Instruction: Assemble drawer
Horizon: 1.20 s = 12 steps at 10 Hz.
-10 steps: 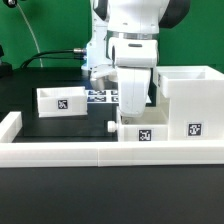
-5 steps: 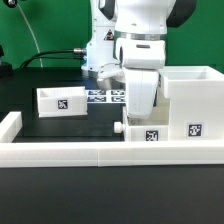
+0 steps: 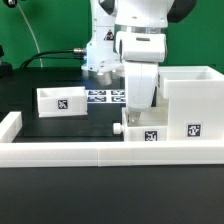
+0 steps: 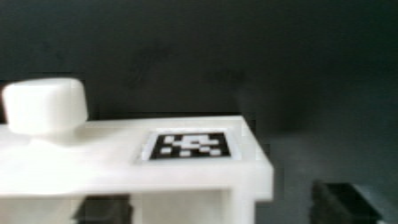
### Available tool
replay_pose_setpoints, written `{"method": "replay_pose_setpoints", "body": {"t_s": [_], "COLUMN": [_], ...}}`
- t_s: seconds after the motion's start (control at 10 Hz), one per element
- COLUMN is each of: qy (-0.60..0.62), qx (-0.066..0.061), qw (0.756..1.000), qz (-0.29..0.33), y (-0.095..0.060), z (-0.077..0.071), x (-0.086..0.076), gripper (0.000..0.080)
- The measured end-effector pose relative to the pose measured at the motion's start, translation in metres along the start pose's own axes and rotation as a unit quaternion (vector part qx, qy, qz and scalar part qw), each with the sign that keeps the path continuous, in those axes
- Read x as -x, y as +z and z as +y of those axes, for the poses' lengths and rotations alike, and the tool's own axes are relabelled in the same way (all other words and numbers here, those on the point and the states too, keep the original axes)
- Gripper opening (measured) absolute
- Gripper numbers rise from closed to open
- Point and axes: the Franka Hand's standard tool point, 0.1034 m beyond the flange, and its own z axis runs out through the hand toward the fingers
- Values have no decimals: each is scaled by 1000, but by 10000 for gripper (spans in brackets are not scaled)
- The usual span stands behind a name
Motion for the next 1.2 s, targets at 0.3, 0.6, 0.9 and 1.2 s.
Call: {"method": "replay_pose_setpoints", "body": {"t_s": [0.3,0.6,0.9,1.2], "qy": [7,-15,-18,-19], "qx": [0,-5,-3,-10], "qw": [1000,1000,1000,999], "qz": [-4,-11,-7,39], "y": [-29,-40,-38,-26], "z": [6,9,9,13], "x": [3,37,54,76], "gripper": [641,648,649,649]}}
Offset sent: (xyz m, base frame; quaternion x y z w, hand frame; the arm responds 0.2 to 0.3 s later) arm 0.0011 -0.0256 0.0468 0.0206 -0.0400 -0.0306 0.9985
